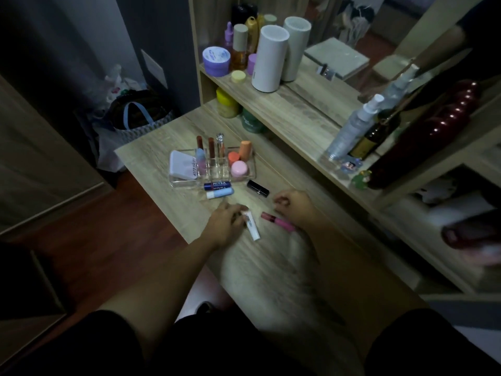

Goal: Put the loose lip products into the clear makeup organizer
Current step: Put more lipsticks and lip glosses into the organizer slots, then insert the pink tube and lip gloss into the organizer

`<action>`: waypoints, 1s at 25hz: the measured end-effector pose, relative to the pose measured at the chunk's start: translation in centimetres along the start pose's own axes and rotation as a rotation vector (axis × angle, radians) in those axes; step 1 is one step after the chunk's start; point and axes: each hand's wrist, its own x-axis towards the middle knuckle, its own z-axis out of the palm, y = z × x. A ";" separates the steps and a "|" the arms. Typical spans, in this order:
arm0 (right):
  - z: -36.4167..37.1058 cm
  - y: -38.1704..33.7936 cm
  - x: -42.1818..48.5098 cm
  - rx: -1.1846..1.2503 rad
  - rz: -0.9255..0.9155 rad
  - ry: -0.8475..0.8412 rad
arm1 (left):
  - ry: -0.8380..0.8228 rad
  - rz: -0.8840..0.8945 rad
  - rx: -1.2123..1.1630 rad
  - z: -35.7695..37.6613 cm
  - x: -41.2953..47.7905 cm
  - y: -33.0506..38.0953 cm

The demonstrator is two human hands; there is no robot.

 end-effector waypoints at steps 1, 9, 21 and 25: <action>0.1 0.4 -0.9 -0.027 -0.001 -0.072 | -0.073 0.036 0.053 0.7 -0.4 0.0; 2.7 0.8 -3.0 -0.105 0.104 -0.137 | -0.042 -0.102 0.033 1.0 -1.7 -0.4; 3.6 0.0 -2.4 0.663 0.387 -0.112 | -0.108 -0.415 -0.138 -0.4 -1.1 -0.4; 3.3 -0.5 -2.0 0.992 0.341 -0.176 | -0.092 -0.344 -0.237 -1.9 -1.0 -0.6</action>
